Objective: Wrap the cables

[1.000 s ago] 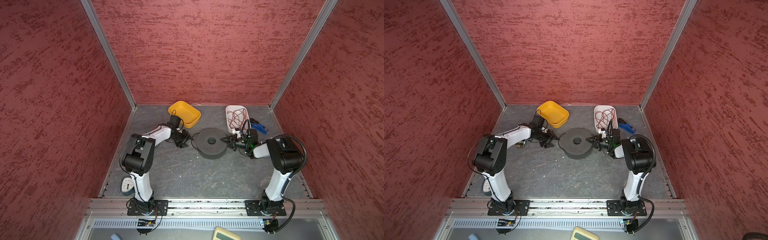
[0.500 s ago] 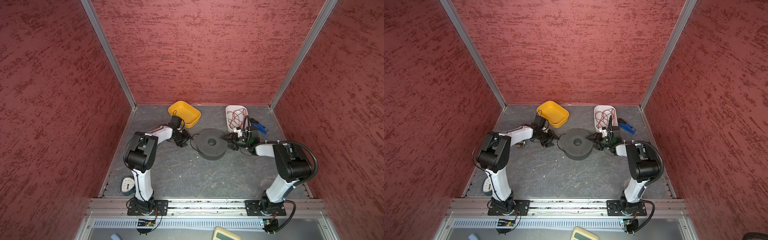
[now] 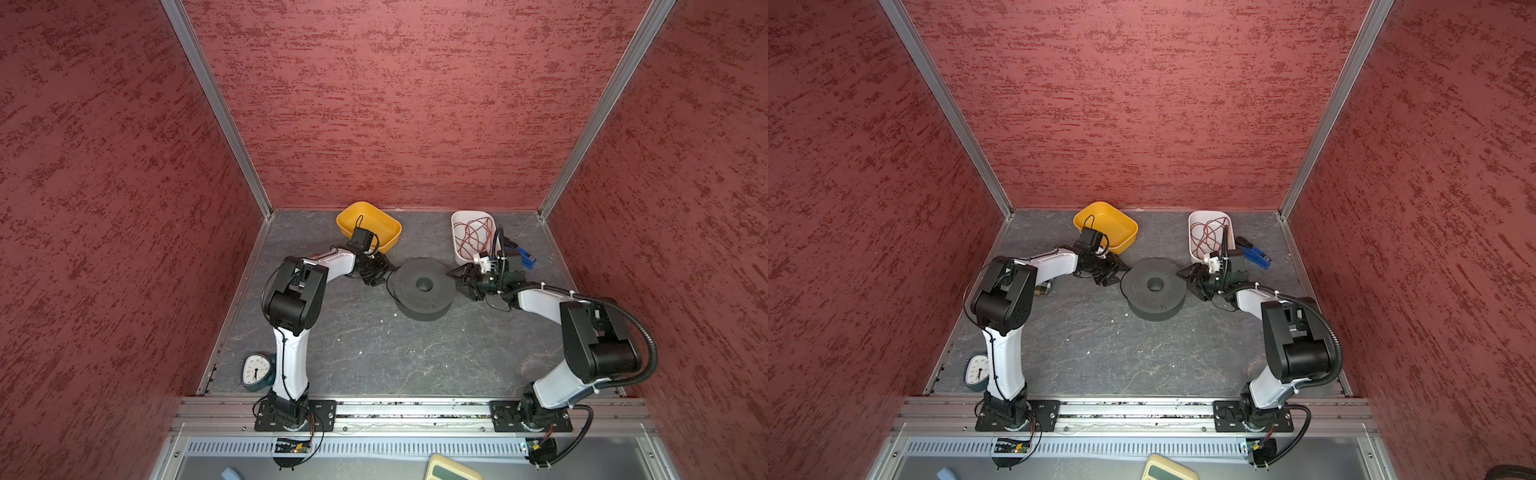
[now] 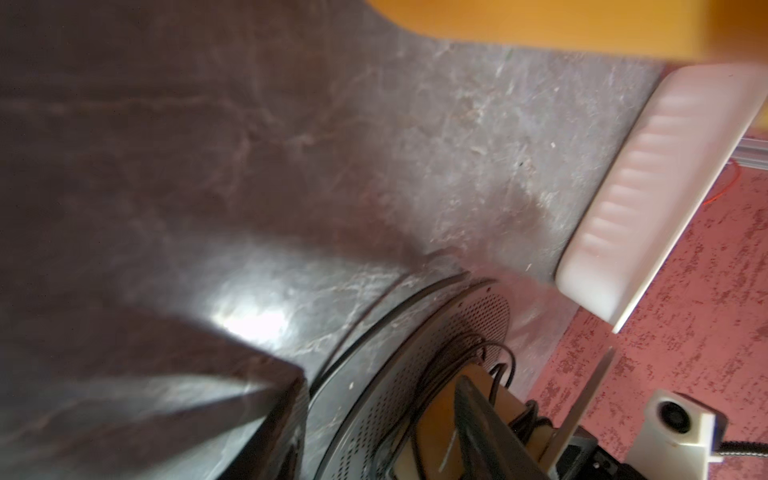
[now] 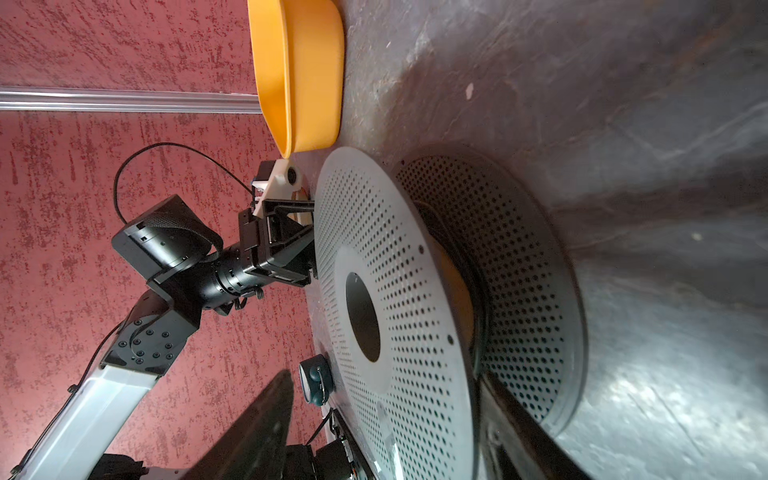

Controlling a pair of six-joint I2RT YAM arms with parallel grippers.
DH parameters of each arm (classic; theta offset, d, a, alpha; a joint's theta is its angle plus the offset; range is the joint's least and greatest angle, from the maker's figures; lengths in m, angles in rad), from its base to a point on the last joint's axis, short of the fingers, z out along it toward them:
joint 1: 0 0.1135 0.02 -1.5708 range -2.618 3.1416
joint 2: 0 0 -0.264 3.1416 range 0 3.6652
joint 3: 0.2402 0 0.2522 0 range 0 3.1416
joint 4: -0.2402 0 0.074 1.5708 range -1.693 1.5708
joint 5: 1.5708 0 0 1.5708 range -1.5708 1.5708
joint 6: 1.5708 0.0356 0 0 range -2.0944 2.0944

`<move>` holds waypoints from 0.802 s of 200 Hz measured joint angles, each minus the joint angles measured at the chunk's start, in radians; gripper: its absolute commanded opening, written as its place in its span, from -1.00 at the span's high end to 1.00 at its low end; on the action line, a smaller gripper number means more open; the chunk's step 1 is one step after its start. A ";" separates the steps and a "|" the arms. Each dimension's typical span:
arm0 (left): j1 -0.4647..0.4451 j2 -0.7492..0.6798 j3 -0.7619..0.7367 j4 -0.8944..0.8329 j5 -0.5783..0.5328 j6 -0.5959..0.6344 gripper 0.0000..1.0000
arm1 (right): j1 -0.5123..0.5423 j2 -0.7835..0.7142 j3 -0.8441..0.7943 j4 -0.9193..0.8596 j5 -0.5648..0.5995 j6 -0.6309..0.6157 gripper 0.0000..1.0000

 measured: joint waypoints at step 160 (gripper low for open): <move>-0.078 0.079 0.077 0.081 0.060 -0.088 -0.13 | -0.012 -0.028 -0.042 0.003 0.019 -0.010 -0.45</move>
